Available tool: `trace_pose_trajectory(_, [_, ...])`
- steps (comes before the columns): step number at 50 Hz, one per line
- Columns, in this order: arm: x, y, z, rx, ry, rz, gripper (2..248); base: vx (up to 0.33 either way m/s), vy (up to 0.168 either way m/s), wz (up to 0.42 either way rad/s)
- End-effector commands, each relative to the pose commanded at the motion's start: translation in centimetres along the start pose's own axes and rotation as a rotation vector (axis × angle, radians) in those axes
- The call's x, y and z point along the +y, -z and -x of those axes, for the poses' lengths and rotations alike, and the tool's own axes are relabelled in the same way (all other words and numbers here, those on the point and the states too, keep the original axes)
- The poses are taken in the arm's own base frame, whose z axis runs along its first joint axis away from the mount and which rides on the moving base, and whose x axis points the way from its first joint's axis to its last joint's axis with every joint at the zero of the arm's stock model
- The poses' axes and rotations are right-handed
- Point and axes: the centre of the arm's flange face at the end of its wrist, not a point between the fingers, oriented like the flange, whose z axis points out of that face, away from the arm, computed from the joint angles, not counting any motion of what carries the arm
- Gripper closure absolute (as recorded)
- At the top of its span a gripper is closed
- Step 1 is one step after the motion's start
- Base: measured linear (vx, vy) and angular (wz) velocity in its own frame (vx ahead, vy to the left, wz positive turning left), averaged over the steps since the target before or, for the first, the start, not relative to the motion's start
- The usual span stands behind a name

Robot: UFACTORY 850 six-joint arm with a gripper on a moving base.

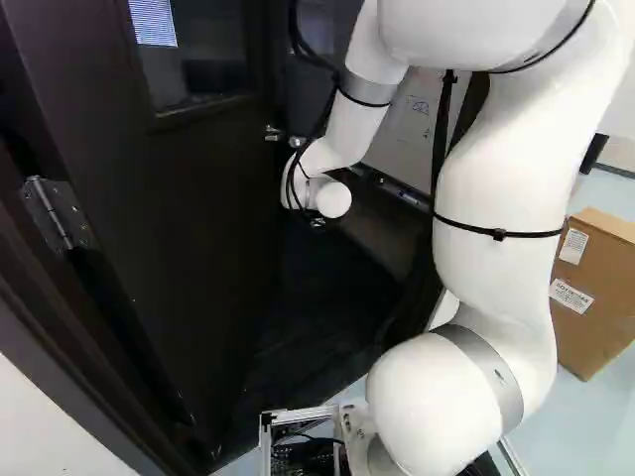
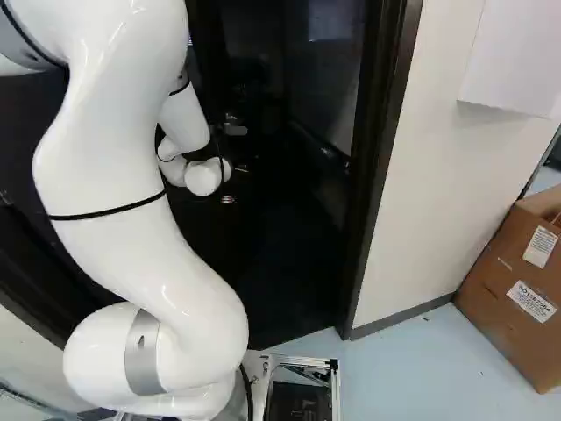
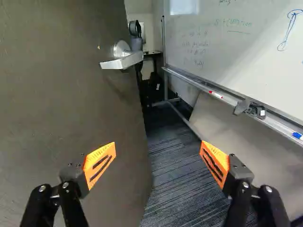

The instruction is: Open the door and move inside

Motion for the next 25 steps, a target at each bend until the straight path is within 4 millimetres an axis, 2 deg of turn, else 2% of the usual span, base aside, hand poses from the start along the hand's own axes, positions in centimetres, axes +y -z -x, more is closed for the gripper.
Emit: trace_pose_trajectory(25, [-3.1,-1.8,0.0,0.005,0.01,-0.052,3,0.0,0.0,0.0])
